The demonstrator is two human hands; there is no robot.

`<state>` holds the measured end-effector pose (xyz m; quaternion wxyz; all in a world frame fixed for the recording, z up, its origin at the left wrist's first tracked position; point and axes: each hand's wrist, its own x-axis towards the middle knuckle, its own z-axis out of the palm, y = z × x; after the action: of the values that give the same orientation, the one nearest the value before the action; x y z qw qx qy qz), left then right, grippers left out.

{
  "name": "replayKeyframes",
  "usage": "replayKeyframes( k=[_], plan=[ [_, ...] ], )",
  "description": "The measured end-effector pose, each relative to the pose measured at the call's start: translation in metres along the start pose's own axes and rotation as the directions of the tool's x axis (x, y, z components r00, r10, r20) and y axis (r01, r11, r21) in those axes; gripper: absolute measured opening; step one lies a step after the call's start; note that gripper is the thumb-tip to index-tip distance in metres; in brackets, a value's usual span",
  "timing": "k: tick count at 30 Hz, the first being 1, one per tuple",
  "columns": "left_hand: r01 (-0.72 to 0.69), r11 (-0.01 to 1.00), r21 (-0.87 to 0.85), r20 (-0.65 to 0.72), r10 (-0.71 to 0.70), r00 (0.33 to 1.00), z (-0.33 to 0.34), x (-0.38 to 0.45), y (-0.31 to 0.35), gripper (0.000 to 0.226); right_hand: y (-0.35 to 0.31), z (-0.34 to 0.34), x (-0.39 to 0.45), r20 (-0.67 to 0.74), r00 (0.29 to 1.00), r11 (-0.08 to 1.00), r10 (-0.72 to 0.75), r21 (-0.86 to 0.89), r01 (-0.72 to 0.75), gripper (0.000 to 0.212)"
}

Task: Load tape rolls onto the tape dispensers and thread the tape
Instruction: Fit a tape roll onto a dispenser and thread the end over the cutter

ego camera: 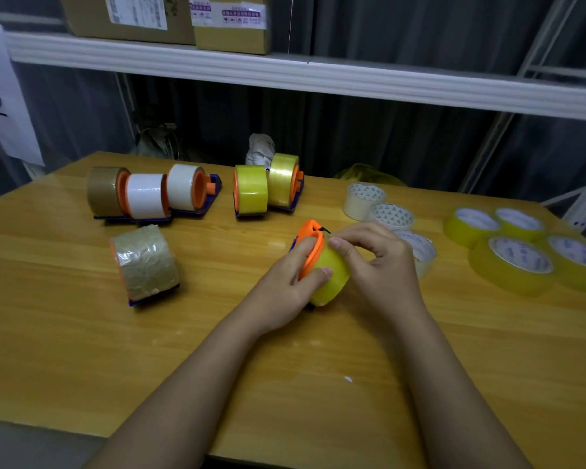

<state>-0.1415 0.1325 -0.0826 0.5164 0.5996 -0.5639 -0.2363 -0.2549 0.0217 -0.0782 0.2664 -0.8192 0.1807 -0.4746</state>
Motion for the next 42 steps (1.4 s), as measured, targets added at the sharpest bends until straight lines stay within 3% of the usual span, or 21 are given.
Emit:
replayKeyframes(
  k=[6, 10, 15, 22, 29, 34, 38, 42],
  plan=[
    [-0.015, 0.938, 0.345, -0.056, 0.036, 0.998, 0.001, -0.001, -0.009, 0.04, 0.001, -0.004, 0.0, 0.075, 0.989, 0.977, -0.124, -0.167, 0.135, 0.016],
    [-0.07, 0.89, 0.45, -0.025, 0.091, 0.996, 0.002, -0.002, -0.006, 0.034, 0.003, 0.002, -0.001, -0.007, 0.995, 0.96, -0.104, -0.262, 0.099, 0.014],
    [-0.034, 0.893, 0.449, -0.037, 0.056, 0.998, -0.001, -0.001, -0.006, 0.037, 0.003, -0.001, -0.002, 0.021, 0.997, 0.991, -0.08, -0.104, 0.082, 0.016],
    [-0.072, 0.837, 0.543, -0.033, 0.107, 0.994, -0.001, -0.001, -0.008, 0.033, 0.004, -0.001, -0.002, 0.037, 0.986, 0.964, -0.163, -0.209, 0.167, 0.013],
    [-0.123, 0.755, 0.644, -0.005, 0.165, 0.986, -0.002, -0.001, -0.012, 0.031, 0.007, 0.006, -0.004, 0.031, 0.995, 0.979, -0.091, -0.182, 0.096, 0.012],
    [-0.129, 0.748, 0.651, -0.005, 0.174, 0.985, -0.002, 0.0, -0.012, 0.022, 0.007, 0.008, -0.006, -0.007, 0.998, 0.996, 0.067, -0.064, -0.067, 0.008],
    [-0.11, 0.76, 0.64, -0.036, 0.173, 0.984, -0.003, 0.001, -0.013, 0.022, 0.001, 0.006, -0.005, 0.052, 0.991, 0.989, 0.126, 0.065, -0.13, 0.01],
    [-0.132, 0.736, 0.664, -0.005, 0.18, 0.984, -0.003, 0.001, -0.015, 0.02, 0.0, 0.004, -0.005, 0.083, 0.986, 0.989, 0.142, 0.038, -0.146, 0.012]
  ],
)
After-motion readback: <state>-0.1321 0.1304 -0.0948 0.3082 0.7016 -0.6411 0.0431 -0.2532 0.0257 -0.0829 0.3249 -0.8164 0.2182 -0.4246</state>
